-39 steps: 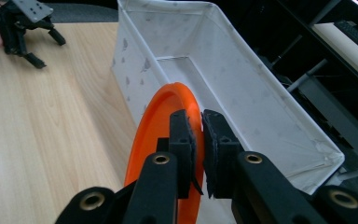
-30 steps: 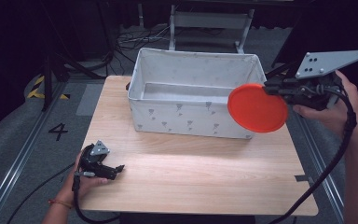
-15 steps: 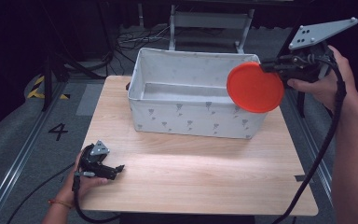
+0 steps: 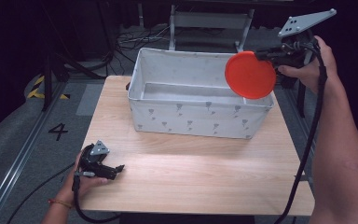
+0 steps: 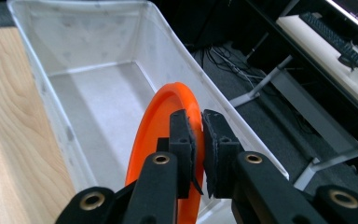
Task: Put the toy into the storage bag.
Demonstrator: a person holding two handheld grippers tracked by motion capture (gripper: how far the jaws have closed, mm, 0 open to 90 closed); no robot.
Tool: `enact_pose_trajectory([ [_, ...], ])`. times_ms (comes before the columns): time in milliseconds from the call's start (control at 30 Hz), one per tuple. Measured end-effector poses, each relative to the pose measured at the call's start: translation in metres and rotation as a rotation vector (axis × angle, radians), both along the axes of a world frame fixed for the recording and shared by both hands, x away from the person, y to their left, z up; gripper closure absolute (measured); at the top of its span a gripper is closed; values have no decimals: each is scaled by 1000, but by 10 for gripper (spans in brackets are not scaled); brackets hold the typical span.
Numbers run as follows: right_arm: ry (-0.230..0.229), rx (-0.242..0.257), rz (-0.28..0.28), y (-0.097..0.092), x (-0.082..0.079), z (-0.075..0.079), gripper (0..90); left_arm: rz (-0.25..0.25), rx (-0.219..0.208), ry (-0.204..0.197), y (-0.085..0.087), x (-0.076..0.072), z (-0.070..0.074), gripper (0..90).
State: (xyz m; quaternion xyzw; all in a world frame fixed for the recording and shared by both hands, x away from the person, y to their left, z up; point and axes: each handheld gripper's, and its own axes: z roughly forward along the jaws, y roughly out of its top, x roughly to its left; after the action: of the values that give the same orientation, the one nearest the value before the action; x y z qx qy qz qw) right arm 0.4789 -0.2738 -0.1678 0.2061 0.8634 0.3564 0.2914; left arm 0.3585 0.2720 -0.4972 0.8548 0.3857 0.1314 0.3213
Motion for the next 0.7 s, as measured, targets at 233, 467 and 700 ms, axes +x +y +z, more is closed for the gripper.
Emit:
enact_pose_trajectory([
  [233,49,-19,-6,1,19,-24,830,-2,0,0,0,0,0,9],
  [467,87,-47,16,8,28,-44,830,-2,-1,1,0,0,0,9],
  [700,117,-73,48,10,30,-60,830,-2,-2,1,0,0,0,9],
])
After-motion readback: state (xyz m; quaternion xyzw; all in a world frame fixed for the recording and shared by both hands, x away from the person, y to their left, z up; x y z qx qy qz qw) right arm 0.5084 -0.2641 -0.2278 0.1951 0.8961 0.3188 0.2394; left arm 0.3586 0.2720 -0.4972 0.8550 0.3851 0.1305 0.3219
